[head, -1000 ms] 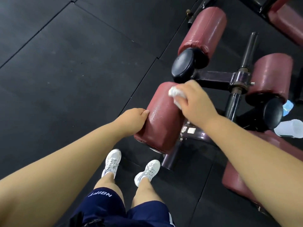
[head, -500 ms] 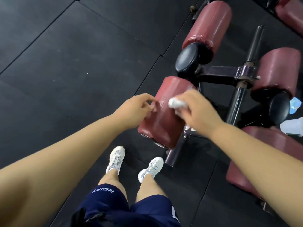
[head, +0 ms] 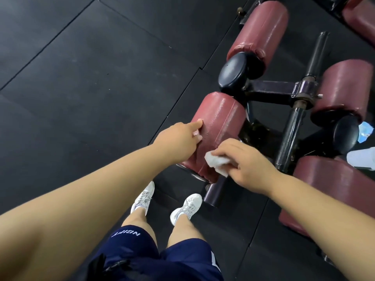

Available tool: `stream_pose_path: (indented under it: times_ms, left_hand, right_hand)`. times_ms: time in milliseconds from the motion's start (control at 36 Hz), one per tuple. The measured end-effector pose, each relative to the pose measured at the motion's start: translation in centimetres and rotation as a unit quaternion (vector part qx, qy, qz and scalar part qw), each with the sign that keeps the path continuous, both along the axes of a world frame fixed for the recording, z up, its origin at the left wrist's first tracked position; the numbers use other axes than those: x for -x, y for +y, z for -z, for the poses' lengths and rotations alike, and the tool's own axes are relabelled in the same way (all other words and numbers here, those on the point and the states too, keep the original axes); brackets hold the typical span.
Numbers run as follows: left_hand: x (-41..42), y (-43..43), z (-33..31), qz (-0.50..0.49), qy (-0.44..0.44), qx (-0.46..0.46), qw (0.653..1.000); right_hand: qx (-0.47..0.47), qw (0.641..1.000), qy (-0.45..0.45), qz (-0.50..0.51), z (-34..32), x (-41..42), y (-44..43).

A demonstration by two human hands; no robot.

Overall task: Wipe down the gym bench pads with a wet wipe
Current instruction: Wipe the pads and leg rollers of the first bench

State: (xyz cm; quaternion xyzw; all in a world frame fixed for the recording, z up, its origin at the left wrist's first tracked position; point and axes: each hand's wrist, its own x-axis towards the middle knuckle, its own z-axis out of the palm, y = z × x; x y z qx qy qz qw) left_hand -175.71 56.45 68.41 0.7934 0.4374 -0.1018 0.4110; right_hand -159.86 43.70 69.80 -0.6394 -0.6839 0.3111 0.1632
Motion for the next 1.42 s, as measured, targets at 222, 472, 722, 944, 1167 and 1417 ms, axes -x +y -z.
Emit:
stream_pose_path:
  times_ms: [222,472,722,944,1167,1417]
  left_hand:
    - [0.2,1.9,0.6,-0.062,-0.084,0.105,0.989]
    - [0.1,2.2,1.0,0.012,-0.031,0.083,0.996]
    - [1.5,4.1,-1.3,0.183,0.051,0.024,0.981]
    - [3.9,5.6,-4.4,0.306,0.197,-0.068,0.929]
    - [4.9,6.6,-8.4,0.287,0.266,-0.108,0.914]
    - [4.4,10.3,-12.5,0.272,0.272,-0.149,0.911]
  right_hand:
    - [-0.044,0.979,-0.089,0.178,0.0,-2.9,6.9]
    - [-0.025,0.953,-0.166,0.254,0.0,-3.5,8.5]
    - [0.053,0.961,-0.199,0.182,-0.9,1.1,6.0]
    - [0.300,0.926,-0.219,0.069,-6.7,4.4,5.7]
    - [0.313,0.907,-0.275,0.059,-10.4,3.6,7.8]
    - [0.306,0.897,-0.303,0.104,-13.0,1.7,10.0]
